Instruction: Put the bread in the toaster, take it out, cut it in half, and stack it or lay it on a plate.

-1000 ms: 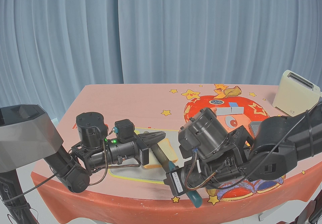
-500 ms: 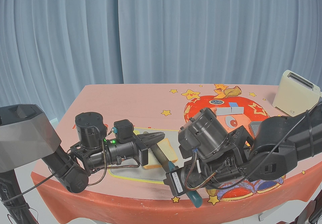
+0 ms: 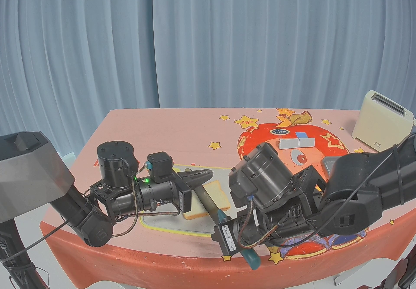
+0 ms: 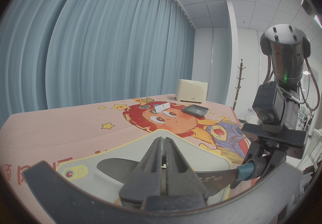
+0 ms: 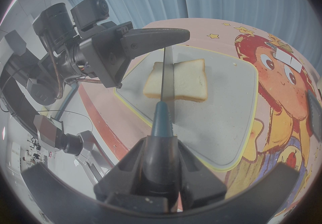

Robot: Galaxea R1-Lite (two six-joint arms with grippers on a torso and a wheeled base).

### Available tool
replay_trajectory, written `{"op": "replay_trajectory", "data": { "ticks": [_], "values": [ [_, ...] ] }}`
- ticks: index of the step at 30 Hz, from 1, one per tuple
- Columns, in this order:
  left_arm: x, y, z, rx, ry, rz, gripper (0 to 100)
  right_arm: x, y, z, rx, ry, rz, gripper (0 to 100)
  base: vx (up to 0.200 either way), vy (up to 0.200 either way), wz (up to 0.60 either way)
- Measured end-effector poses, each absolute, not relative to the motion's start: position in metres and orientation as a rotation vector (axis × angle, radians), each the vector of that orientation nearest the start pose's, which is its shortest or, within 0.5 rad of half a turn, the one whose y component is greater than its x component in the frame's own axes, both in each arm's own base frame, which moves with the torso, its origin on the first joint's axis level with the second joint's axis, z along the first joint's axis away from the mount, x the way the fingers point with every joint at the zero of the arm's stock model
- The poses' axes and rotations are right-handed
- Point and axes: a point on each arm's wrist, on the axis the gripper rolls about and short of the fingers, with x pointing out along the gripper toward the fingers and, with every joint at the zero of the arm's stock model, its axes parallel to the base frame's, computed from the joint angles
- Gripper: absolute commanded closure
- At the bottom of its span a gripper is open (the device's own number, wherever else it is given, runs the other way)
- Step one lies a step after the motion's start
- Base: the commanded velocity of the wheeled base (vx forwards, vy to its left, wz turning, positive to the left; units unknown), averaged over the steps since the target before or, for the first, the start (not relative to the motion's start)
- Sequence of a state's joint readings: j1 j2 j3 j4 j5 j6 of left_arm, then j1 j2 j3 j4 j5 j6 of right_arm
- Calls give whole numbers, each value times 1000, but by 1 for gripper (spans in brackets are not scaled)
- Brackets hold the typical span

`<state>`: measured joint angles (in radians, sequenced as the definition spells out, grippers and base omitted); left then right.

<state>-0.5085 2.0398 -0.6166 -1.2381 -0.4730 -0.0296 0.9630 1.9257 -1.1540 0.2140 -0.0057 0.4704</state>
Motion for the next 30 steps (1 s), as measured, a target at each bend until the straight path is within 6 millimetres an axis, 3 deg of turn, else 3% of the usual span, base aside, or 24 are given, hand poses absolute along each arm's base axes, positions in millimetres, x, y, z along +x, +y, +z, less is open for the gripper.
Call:
{"op": "replay_trajectory", "data": {
  "ticks": [23,30],
  "values": [
    [287,-170,82,-21,223,-958,100,195,275,134,-65,1028,608,100,0,0,0],
    [289,-172,89,-23,205,-963,100,194,275,131,-74,1042,606,100,0,0,0]
  ]
}}
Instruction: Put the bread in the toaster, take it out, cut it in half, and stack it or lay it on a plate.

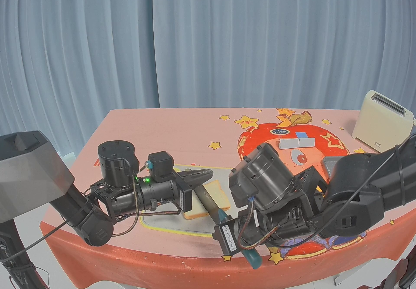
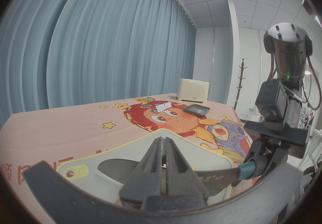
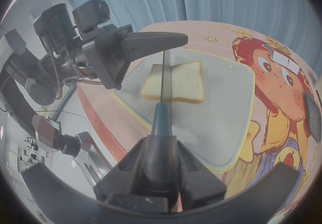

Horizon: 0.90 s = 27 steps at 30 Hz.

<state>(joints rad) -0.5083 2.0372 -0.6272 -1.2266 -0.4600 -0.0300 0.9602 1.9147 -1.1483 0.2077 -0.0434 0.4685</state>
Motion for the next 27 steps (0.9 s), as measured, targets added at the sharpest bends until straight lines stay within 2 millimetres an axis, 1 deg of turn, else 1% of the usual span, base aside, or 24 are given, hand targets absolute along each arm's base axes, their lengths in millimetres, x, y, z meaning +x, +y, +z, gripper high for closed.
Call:
{"op": "replay_trajectory", "data": {
  "ticks": [4,9,18,27],
  "values": [
    [287,-172,95,-23,205,-965,100,193,276,130,-75,1045,606,100,0,0,0],
    [287,-171,97,-24,204,-962,100,194,276,132,-66,1036,609,100,0,0,0],
    [290,-170,87,-22,220,-934,100,195,274,142,-40,1008,612,100,0,0,0],
    [291,-173,85,-20,227,-937,100,193,273,139,-57,1020,614,100,0,0,0]
  ]
}}
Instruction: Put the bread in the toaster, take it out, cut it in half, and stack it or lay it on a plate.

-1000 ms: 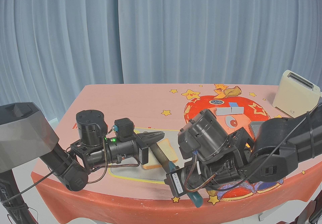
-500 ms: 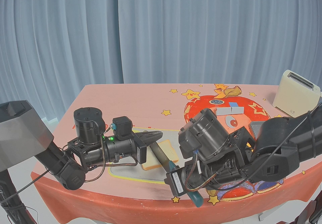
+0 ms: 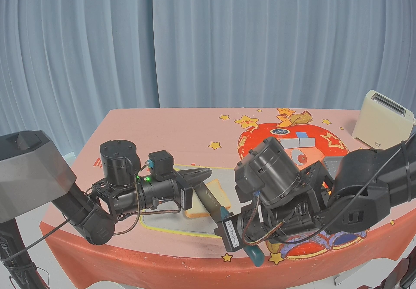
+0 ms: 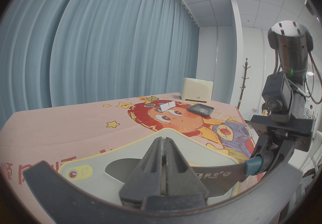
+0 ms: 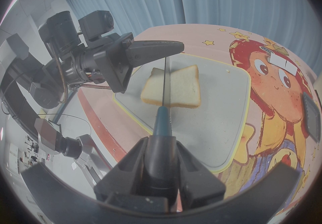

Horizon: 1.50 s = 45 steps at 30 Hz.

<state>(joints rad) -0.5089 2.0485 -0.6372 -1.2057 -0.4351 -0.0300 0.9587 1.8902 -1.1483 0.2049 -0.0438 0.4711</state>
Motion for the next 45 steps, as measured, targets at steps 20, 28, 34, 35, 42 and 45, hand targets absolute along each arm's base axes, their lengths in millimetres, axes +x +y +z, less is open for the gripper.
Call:
{"op": "replay_trajectory", "data": {
  "ticks": [20,28,34,35,42,45],
  "values": [
    [287,-169,101,-39,231,-932,100,190,270,147,-43,1001,625,100,0,0,0],
    [290,-170,94,-38,251,-929,100,191,268,146,-48,1006,619,100,0,0,0],
    [288,-170,91,-37,263,-929,100,190,270,143,-55,1014,620,100,0,0,0],
    [288,-170,90,-36,265,-929,100,190,270,142,-57,1016,619,100,0,0,0],
    [288,-169,93,-38,261,-928,100,191,274,134,-71,1035,614,100,0,0,0],
    [291,-171,96,-39,250,-928,100,192,274,133,-72,1036,613,100,0,0,0]
  ]
}}
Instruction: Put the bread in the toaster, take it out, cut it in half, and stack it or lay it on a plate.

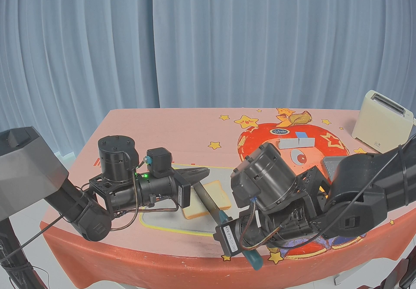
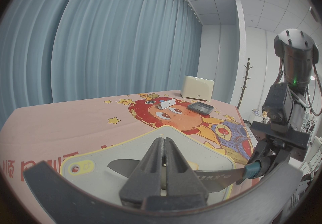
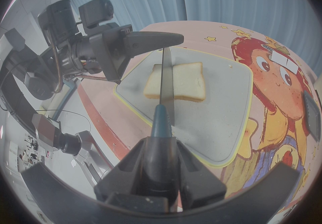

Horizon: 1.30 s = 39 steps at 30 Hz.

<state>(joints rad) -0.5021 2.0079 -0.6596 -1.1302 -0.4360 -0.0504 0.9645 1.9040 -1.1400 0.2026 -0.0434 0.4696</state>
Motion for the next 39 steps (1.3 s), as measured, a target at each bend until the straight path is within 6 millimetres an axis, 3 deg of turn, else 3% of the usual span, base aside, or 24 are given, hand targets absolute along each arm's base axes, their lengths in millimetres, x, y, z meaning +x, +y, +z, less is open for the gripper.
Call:
{"op": "replay_trajectory", "data": {
  "ticks": [17,39],
  "values": [
    [291,-172,95,-36,272,-931,100,188,268,148,-51,1009,622,100,0,0,0],
    [296,-173,96,-37,267,-925,100,195,274,138,-51,1014,613,100,0,0,0]
  ]
}}
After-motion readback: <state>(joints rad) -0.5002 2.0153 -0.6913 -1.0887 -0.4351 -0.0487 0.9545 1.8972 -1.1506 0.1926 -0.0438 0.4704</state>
